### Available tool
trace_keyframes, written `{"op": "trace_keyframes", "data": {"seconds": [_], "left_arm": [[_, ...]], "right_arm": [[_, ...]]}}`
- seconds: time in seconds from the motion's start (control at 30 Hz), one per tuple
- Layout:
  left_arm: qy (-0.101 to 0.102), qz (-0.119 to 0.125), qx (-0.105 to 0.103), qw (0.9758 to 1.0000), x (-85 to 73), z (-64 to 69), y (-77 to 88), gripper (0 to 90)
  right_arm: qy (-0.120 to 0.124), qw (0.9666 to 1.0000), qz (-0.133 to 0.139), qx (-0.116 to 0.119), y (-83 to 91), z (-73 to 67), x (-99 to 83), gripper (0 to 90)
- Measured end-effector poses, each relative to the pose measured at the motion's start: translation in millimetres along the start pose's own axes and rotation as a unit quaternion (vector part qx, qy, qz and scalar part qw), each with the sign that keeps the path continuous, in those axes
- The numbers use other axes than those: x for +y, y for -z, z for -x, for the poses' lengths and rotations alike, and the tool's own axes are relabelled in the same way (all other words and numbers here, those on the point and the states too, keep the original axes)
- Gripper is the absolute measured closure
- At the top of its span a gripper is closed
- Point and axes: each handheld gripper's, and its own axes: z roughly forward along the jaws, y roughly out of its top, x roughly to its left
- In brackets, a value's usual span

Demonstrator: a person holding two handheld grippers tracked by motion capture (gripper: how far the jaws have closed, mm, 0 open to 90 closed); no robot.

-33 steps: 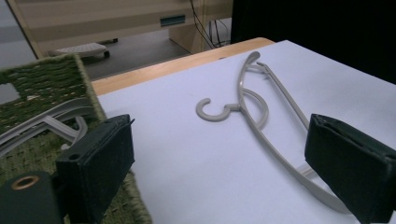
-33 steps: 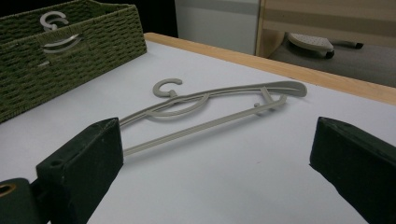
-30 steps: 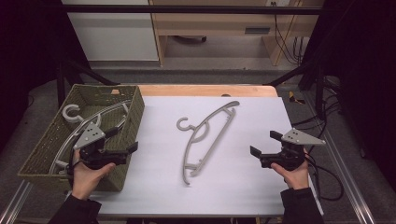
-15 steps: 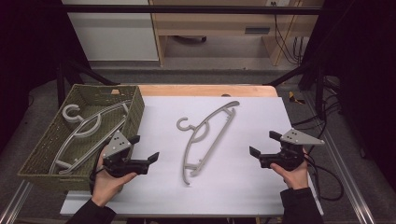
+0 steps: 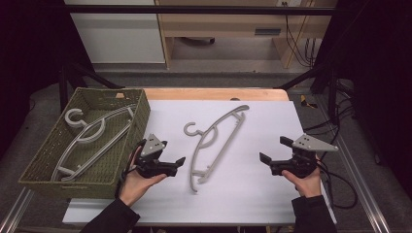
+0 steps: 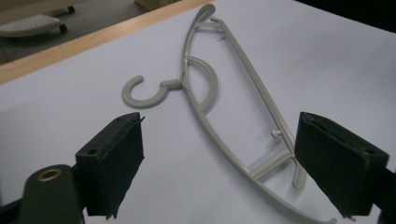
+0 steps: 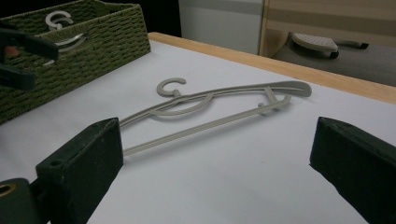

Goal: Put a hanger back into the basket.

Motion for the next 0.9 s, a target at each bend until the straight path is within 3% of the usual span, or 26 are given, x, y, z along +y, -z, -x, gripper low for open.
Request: {"op": "trace_keyframes", "data": {"seconds": [0.03, 0.27, 0.5, 0.9], "left_arm": [[0.000, -0.010, -0.001, 0.9999, -0.7, 1.8, -9.5, 16.8], [0.008, -0.042, -0.002, 0.9991, -4.9, 4.3, -35.3, 23.7], [0.008, -0.097, -0.008, 0.9952, -13.1, 8.7, -67.1, 35.3], [0.021, -0.138, -0.006, 0.9903, -21.1, 13.0, -93.1, 52.4]], "right_arm": [[-0.002, 1.0000, -0.001, 0.001, -0.8, -0.6, -0.1, 2.8], [0.002, 1.0000, -0.007, 0.003, -3.3, -1.2, -0.9, 2.8], [0.002, 1.0000, -0.009, 0.002, -4.5, -1.6, -1.0, 2.8], [0.002, 0.9999, -0.017, 0.003, -7.0, -4.5, -1.1, 2.8]]}}
